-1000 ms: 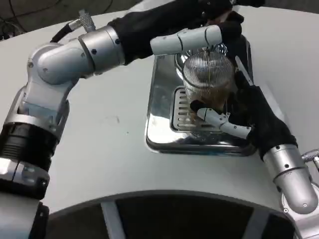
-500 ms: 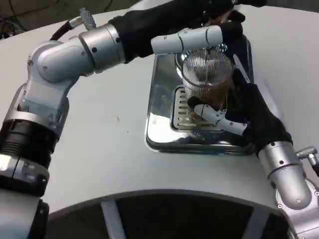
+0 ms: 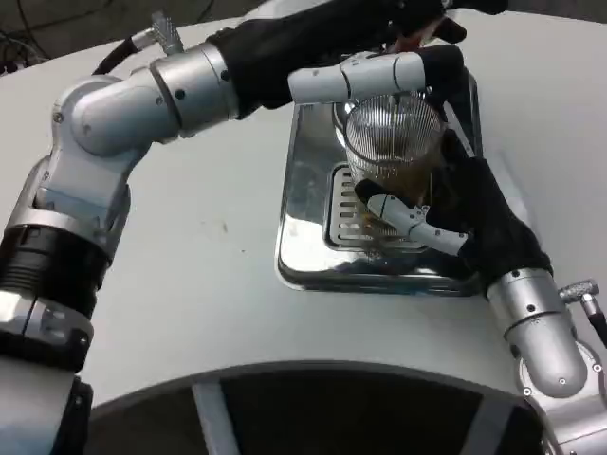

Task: Grasp the cup under the faucet to collect the drink, then remove the cup.

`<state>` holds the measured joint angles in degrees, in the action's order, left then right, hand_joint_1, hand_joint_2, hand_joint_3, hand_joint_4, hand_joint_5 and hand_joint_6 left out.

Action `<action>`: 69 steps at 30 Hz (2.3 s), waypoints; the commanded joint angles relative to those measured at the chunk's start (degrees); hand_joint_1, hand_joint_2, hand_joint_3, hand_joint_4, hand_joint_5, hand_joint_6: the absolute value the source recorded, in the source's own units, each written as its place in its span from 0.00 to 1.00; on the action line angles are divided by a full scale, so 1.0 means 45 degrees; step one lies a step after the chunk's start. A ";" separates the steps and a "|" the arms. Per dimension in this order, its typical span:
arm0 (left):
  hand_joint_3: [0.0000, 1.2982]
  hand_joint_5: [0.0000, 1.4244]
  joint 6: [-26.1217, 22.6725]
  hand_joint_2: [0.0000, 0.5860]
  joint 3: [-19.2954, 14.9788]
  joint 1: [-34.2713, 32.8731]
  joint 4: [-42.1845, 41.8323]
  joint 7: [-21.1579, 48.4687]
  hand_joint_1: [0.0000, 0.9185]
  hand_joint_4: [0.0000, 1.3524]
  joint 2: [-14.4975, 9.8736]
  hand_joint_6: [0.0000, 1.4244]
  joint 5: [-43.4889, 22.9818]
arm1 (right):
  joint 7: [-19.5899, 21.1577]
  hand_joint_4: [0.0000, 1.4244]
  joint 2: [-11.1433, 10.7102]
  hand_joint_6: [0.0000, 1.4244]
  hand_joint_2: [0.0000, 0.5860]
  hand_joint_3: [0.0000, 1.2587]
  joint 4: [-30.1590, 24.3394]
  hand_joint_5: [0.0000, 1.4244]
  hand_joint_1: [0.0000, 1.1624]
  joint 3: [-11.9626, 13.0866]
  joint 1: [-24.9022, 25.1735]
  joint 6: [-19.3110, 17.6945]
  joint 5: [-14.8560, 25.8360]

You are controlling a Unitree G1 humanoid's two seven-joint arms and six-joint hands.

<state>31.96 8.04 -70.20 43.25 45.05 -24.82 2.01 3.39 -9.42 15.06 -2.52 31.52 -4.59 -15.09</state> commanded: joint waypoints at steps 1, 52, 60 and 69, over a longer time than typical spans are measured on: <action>0.11 0.09 -0.0046 0.20 0.0346 0.0204 0.0100 0.0404 0.00 0.03 -0.0106 0.06 0.0413 | 0.0023 0.00 0.0231 0.00 0.36 0.00 -0.0135 0.00 0.56 0.0006 0.0087 -0.0177 0.0331; 0.14 0.10 -0.0493 0.21 0.0356 0.0417 -0.0740 0.0514 0.00 0.06 -0.0269 0.08 0.0365 | 0.0639 0.00 0.0751 0.03 0.33 0.00 0.0556 0.03 0.63 -0.0226 0.0631 -0.0186 0.0357; 0.14 0.10 -0.0470 0.21 0.0351 0.0411 -0.0688 0.0531 0.00 0.06 -0.0336 0.08 0.0379 | 0.1108 0.02 0.1085 0.06 0.33 0.00 0.0805 0.07 0.65 -0.0406 0.0712 0.0029 0.0039; 0.15 0.10 -0.0395 0.21 0.0332 0.0431 -0.0585 0.0558 0.00 0.06 -0.0421 0.08 0.0359 | 0.1984 0.05 0.1527 0.08 0.33 0.01 0.0991 0.09 0.67 -0.0744 0.0822 0.0539 -0.0655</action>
<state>30.61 8.03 -70.19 39.83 45.61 -25.87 1.84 11.46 -3.77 18.30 -4.79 35.53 -3.59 -17.00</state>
